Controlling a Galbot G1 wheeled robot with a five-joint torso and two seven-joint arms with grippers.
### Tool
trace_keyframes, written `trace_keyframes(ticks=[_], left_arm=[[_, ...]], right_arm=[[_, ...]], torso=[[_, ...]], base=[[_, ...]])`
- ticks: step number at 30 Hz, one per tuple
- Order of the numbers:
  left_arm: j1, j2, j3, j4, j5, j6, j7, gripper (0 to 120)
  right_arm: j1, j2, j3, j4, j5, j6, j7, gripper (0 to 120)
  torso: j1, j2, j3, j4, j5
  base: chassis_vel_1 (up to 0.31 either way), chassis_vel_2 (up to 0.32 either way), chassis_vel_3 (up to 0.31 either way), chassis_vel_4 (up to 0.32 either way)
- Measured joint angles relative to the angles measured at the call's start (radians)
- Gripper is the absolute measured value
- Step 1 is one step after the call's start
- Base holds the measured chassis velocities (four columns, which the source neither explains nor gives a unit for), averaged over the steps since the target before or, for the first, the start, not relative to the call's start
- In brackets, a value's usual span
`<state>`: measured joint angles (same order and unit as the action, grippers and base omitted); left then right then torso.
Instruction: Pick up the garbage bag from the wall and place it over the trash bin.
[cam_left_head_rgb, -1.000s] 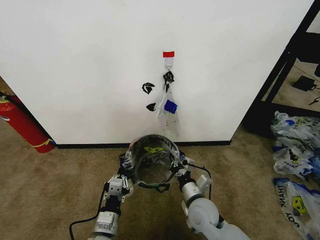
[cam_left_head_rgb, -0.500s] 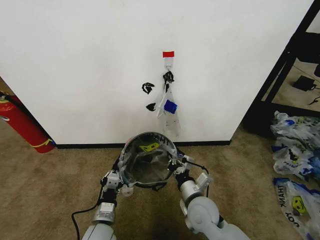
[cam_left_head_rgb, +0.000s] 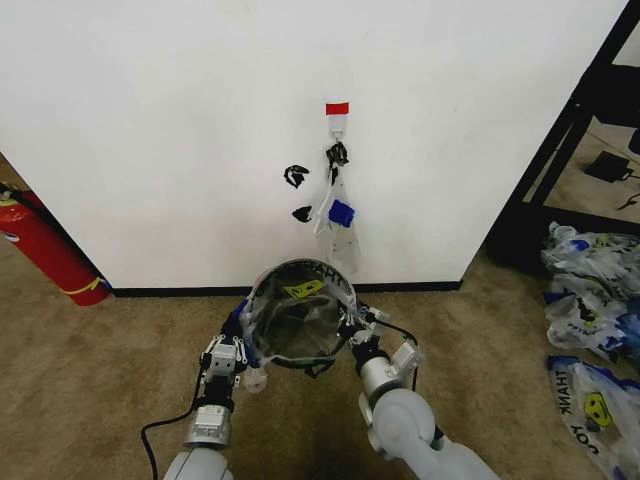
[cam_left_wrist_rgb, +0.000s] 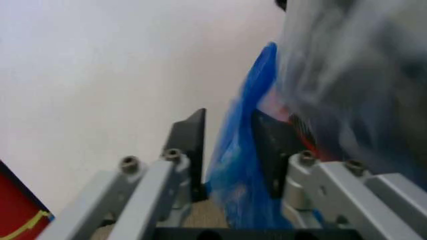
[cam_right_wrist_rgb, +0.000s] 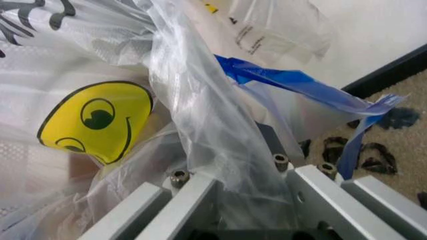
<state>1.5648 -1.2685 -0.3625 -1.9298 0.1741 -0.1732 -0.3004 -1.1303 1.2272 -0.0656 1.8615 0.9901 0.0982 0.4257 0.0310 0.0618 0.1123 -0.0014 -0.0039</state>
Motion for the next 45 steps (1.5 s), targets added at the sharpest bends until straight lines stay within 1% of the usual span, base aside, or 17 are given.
trace_keyframes(ticks=[6, 7, 9, 10, 11, 12, 15, 20, 25, 28, 30, 31, 32, 37, 38, 39, 45], left_arm=[[0.033, 0.011, -0.007, 0.017, 0.035, -0.024, 0.043, 58], [0.033, 0.011, -0.007, 0.017, 0.035, -0.024, 0.043, 58], [0.037, 0.006, -0.011, 0.014, 0.036, -0.037, 0.046, 66], [0.037, 0.006, -0.011, 0.014, 0.036, -0.037, 0.046, 66], [0.046, 0.002, -0.021, -0.004, 0.037, -0.053, 0.046, 74], [0.066, 0.001, -0.038, -0.029, 0.055, -0.079, 0.046, 86], [0.094, 0.000, -0.046, -0.036, 0.117, -0.106, 0.046, 97], [0.121, -0.006, -0.029, -0.007, 0.217, -0.112, 0.027, 100], [0.136, -0.014, 0.008, -0.012, 0.230, -0.120, 0.019, 100], [0.124, -0.029, 0.030, -0.024, 0.218, -0.122, 0.010, 93], [0.115, -0.035, 0.037, -0.026, 0.206, -0.112, 0.009, 83], [0.115, -0.035, 0.037, -0.026, 0.206, -0.112, 0.009, 83], [0.109, -0.038, 0.039, -0.026, 0.197, -0.103, 0.009, 79], [0.096, -0.047, 0.045, -0.016, 0.177, -0.090, 0.013, 57], [0.096, -0.049, 0.048, -0.015, 0.177, -0.087, 0.015, 54], [0.096, -0.049, 0.048, -0.015, 0.177, -0.087, 0.015, 54], [0.089, -0.060, 0.058, -0.007, 0.176, -0.087, 0.027, 29]], right_arm=[[0.005, 0.015, 0.014, -0.007, 0.024, -0.005, 0.015, 0], [0.005, 0.015, 0.014, -0.007, 0.024, -0.005, 0.015, 0], [0.005, 0.015, 0.019, -0.008, 0.024, -0.005, 0.017, 0], [0.005, 0.015, 0.019, -0.008, 0.024, -0.005, 0.017, 0], [0.005, 0.015, 0.025, -0.009, 0.024, -0.006, 0.021, 0], [0.005, 0.015, 0.038, -0.011, 0.029, -0.006, 0.033, 0], [0.007, 0.013, 0.048, -0.011, 0.036, -0.006, 0.037, 0], [0.009, 0.012, 0.050, -0.010, 0.042, -0.006, 0.038, 0], [0.012, 0.012, 0.048, -0.009, 0.042, -0.006, 0.038, 0], [0.012, 0.014, 0.043, -0.011, 0.042, -0.007, 0.038, 0], [0.012, 0.015, 0.042, -0.013, 0.041, -0.007, 0.037, 0], [0.012, 0.015, 0.042, -0.013, 0.041, -0.007, 0.037, 0], [0.012, 0.015, 0.041, -0.013, 0.041, -0.007, 0.037, 0], [0.011, 0.015, 0.041, -0.013, 0.039, -0.008, 0.036, 0], [0.010, 0.015, 0.041, -0.013, 0.038, -0.008, 0.036, 0], [0.010, 0.015, 0.041, -0.013, 0.038, -0.008, 0.036, 0], [0.007, 0.018, 0.038, -0.001, 0.034, -0.010, 0.036, 0]], torso=[[0.000, 0.000, 0.000, 0.0001, 0.0000], [0.000, 0.000, 0.000, 0.0001, 0.0000], [0.000, 0.000, 0.000, 0.0000, 0.0000], [0.000, 0.000, 0.000, 0.0000, 0.0000], [0.000, 0.000, 0.000, -0.0001, 0.0000], [0.000, 0.000, 0.000, -0.0001, 0.0001], [0.000, 0.000, 0.000, 0.0000, 0.0002], [0.000, 0.000, 0.000, 0.0000, 0.0000], [0.000, 0.000, 0.000, 0.0001, 0.0001], [0.000, 0.000, 0.000, 0.0000, 0.0002], [0.000, 0.000, 0.000, 0.0000, 0.0001], [0.000, 0.000, 0.000, 0.0000, 0.0001], [0.000, 0.000, 0.000, 0.0000, 0.0001], [0.000, 0.000, 0.000, 0.0000, 0.0002], [0.000, 0.000, 0.000, 0.0000, 0.0002], [0.000, 0.000, 0.000, 0.0000, 0.0002], [0.000, 0.000, 0.000, 0.0000, 0.0001]], base=[[0.000, 0.000, 0.000, 0.000], [0.000, 0.000, 0.000, 0.000], [0.000, 0.000, 0.000, 0.000], [0.000, 0.000, 0.000, 0.000], [0.000, 0.000, 0.000, 0.000], [0.000, 0.000, 0.000, 0.000], [0.000, 0.000, 0.000, 0.000], [0.000, 0.000, 0.000, 0.000], [0.000, 0.000, 0.000, 0.000], [0.000, 0.000, 0.000, 0.000], [0.000, 0.000, 0.000, 0.000], [0.000, 0.000, 0.000, 0.000], [0.000, 0.000, 0.000, 0.000], [0.000, 0.000, 0.000, 0.000], [0.000, 0.000, 0.000, 0.000], [0.000, 0.000, 0.000, 0.000], [0.000, 0.000, 0.000, 0.000]])
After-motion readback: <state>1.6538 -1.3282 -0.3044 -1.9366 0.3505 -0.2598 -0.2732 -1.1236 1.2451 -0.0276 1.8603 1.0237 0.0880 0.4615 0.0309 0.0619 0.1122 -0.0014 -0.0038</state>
